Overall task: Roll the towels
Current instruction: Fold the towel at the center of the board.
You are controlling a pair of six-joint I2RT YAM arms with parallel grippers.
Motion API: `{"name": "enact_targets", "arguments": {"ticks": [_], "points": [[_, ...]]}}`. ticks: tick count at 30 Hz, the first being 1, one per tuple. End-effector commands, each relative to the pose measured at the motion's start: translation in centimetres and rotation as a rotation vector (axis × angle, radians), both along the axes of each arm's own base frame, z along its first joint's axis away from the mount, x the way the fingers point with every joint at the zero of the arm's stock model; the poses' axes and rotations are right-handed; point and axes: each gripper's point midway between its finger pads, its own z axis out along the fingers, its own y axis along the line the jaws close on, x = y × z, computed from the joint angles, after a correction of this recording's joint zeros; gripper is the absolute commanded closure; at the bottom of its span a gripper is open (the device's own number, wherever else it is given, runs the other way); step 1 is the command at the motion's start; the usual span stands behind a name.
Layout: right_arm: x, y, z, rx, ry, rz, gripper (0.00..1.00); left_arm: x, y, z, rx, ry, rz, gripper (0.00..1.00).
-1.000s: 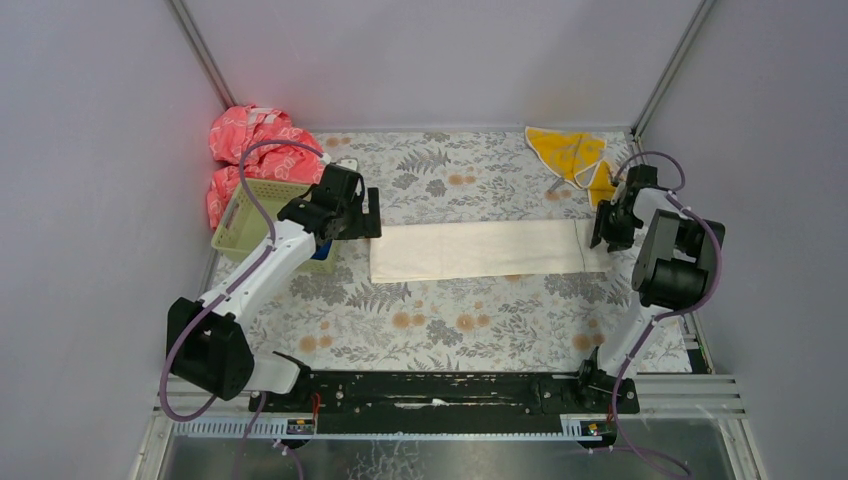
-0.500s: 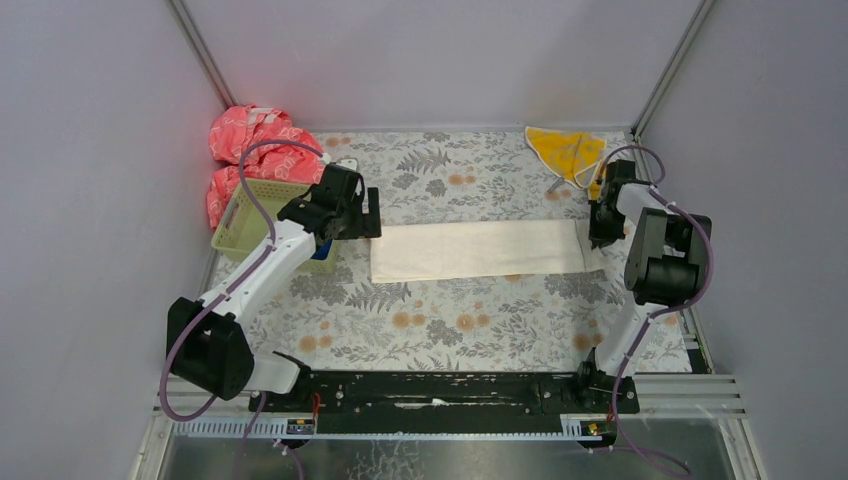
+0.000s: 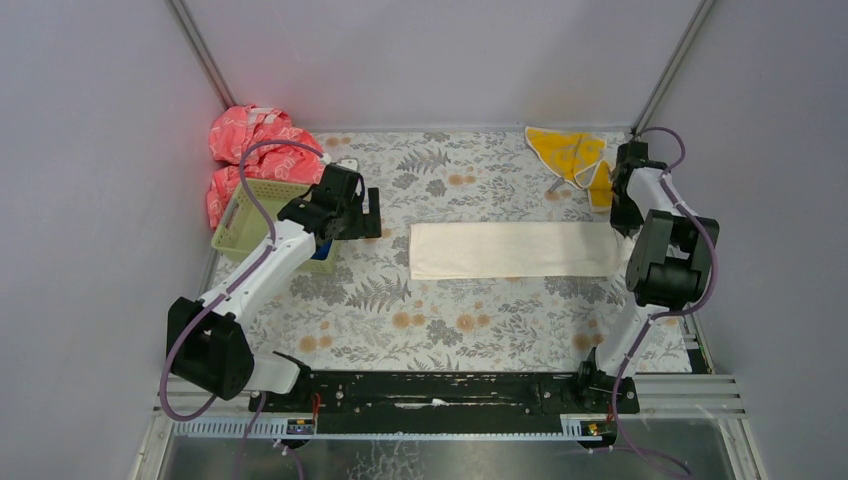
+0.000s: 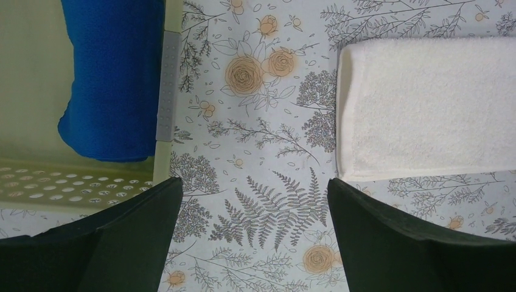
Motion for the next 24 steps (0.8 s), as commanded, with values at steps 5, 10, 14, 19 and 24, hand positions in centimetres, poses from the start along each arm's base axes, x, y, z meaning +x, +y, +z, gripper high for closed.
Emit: {"name": "enact_targets", "arguments": {"ticks": [5, 10, 14, 19, 24], "points": [[1.7, 15.3, 3.0, 0.512, -0.142, 0.218, 1.00, 0.3, -0.4, -0.7, -0.022, 0.015, -0.019, 0.11], [1.6, 23.3, 4.8, 0.677, -0.188, 0.333, 1.00, 0.4, -0.5, -1.2, -0.023, 0.030, -0.020, 0.11], [1.3, 28.4, 5.8, 0.765, -0.198, 0.384, 1.00, 0.4, -0.6, -1.6, -0.026, 0.042, -0.021, 0.11], [0.8, 33.4, 6.3, 0.795, -0.156, 0.441, 1.00, 0.3, -0.7, -1.9, -0.028, 0.055, -0.022, 0.11], [0.8, 37.0, 6.4, 0.795, -0.164, 0.424, 1.00, 0.2, -1.2, -2.3, -0.052, 0.074, -0.026, 0.11]]}}
